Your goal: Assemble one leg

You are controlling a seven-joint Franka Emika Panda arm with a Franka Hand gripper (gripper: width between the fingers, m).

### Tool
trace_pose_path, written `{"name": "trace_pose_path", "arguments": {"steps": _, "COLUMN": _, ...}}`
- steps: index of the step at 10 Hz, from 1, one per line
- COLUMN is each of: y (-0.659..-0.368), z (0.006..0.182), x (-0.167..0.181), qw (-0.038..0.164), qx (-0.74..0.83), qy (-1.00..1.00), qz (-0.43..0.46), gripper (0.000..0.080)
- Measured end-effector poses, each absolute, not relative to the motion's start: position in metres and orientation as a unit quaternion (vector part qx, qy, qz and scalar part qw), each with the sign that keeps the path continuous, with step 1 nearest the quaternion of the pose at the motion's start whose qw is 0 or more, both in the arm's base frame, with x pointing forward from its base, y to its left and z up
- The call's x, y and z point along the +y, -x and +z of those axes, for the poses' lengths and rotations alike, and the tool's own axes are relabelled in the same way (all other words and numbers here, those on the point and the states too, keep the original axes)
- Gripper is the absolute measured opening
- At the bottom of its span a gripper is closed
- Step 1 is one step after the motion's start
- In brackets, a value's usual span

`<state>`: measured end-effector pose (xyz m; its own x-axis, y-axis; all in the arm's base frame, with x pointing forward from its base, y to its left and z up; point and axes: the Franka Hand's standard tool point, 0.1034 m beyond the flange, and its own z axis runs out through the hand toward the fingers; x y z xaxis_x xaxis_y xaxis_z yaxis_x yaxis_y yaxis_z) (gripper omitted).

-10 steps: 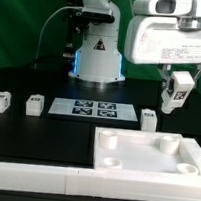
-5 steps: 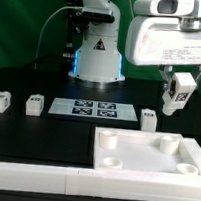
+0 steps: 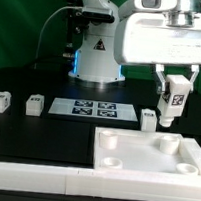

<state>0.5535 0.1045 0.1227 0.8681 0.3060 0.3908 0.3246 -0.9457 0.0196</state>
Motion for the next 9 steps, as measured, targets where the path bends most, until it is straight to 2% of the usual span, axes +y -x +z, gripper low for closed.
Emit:
{"name": "trace_pose_path", "arguments": {"steps": 4, "y": -0.552, "z": 0.119, "x": 0.105, "qw": 0.023, "qx": -0.165, "qy": 0.966, "qz": -0.195, "gripper": 0.0293}}
{"name": "trace_pose_path", "arguments": {"steps": 9, "y": -0.594, "z": 0.113, "x": 0.108, "qw": 0.026, "qx": -0.170, "qy": 0.964, "qz": -0.205, "gripper": 0.0293}}
